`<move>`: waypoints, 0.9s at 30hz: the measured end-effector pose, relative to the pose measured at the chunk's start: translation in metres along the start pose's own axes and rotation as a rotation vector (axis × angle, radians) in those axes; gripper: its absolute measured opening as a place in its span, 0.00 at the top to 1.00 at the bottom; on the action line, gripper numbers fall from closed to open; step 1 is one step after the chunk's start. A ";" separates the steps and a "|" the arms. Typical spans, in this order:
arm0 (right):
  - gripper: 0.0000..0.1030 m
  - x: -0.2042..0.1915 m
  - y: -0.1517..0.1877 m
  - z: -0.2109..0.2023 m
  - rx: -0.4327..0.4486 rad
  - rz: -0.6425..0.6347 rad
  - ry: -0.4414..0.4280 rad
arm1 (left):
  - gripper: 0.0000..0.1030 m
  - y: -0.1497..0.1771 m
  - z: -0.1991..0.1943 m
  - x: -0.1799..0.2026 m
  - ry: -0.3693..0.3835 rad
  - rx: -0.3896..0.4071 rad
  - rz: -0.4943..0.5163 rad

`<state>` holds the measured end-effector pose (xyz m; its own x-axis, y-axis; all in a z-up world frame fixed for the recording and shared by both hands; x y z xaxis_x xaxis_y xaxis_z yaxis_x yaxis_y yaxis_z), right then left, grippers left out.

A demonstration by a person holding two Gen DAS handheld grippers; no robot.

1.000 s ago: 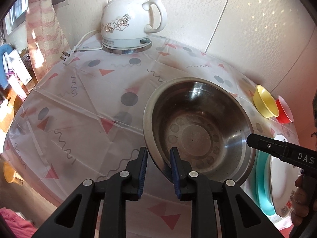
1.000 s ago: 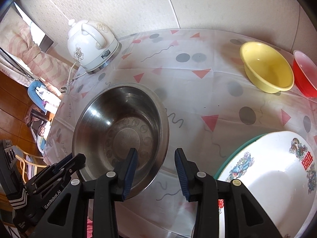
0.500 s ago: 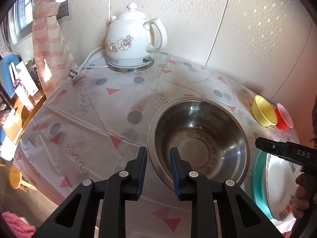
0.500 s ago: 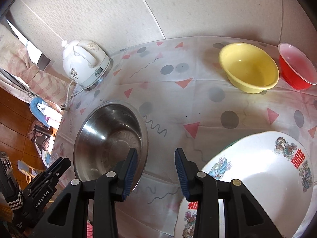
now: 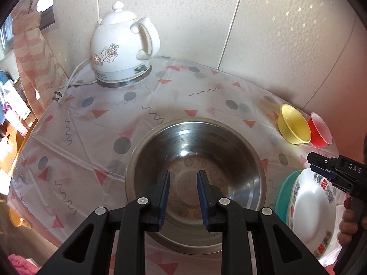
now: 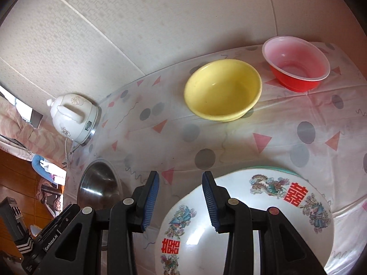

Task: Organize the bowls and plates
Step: 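Slide the steel bowl along the table with the right tool and release it, then move the right tool to the yellow bowl and grip its rim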

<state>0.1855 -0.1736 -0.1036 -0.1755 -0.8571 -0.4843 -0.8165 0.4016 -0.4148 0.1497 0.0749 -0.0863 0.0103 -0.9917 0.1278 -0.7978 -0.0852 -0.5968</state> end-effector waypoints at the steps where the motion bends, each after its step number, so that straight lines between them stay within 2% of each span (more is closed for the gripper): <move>1: 0.62 0.007 -0.002 -0.001 0.003 0.017 0.006 | 0.76 -0.002 0.001 0.004 0.002 0.004 0.011; 8: 0.62 0.046 -0.021 -0.005 0.037 0.111 0.039 | 0.76 -0.019 0.012 0.042 0.070 0.002 0.073; 12: 0.62 0.063 -0.038 -0.006 0.061 0.154 0.059 | 0.75 -0.028 0.024 0.069 0.107 -0.022 0.082; 14: 0.62 0.069 -0.046 -0.004 0.069 0.175 0.062 | 0.72 -0.031 0.033 0.083 0.113 -0.045 0.092; 20: 0.62 0.081 -0.069 0.009 0.084 0.213 0.069 | 0.72 -0.037 0.062 0.121 0.139 -0.103 0.102; 27: 0.70 0.094 -0.083 0.027 0.075 0.240 0.092 | 0.72 -0.053 0.088 0.166 0.207 -0.107 0.131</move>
<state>0.2512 -0.2784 -0.1352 -0.4114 -0.7588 -0.5050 -0.7030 0.6168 -0.3539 0.2465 -0.0938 -0.1030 -0.2125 -0.9519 0.2208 -0.8437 0.0647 -0.5330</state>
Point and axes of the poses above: each gripper's, at about its wrist camera, not at the fingertips, and z roughly the way its jaws point, x to its right, y to its underside, the point moved 9 cm from there along z, roughly the way its jaws point, and after that the axes turned 5 degrees about x, right-handed, at the moved point
